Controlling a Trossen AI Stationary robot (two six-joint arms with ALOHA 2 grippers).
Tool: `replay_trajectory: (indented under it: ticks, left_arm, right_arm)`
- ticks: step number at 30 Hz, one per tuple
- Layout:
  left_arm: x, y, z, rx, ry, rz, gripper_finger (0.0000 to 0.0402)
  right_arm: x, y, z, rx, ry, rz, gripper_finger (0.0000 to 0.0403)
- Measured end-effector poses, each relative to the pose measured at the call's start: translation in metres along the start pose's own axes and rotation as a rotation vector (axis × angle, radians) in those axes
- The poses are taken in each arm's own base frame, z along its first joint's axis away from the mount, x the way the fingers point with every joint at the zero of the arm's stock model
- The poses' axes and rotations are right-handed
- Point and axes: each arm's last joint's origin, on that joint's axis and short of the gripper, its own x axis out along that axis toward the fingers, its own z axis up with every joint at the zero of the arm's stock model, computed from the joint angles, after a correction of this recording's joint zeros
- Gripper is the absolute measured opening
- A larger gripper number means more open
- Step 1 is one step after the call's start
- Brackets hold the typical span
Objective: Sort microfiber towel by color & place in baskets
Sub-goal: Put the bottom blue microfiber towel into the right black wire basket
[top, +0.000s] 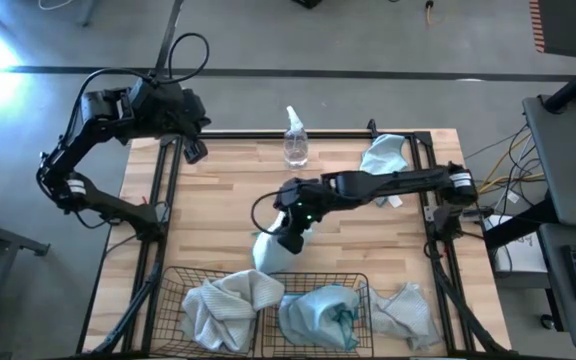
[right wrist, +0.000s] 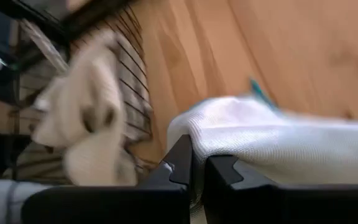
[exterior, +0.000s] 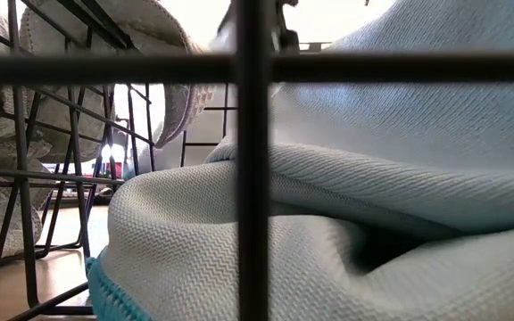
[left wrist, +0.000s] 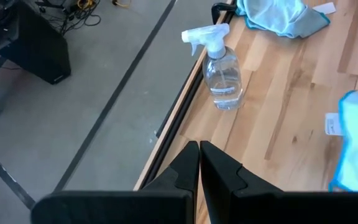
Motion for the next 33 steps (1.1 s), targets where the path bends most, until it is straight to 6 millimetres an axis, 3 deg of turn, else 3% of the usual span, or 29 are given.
replay_trajectory:
  ticks: [6, 15, 25, 33]
  left_arm:
    - [-0.006, 0.001, -0.003, -0.016, -0.01, 0.002, 0.0]
    - [-0.014, 0.003, -0.009, -0.046, -0.006, 0.001, 0.0]
    - [-0.03, 0.006, -0.021, -0.103, -0.015, 0.001, 0.0]
    - [-0.049, 0.011, -0.032, -0.153, -0.065, 0.005, 0.0]
  right_arm:
    - [-0.035, 0.033, 0.008, -0.052, -0.14, -0.009, 0.0009]
    - [-0.07, 0.071, 0.016, -0.132, -0.272, -0.067, 0.0009]
    - [-0.097, 0.101, 0.011, -0.168, -0.35, -0.125, 0.0009]
    - [-0.105, 0.129, -0.004, -0.188, -0.389, -0.102, 0.0009]
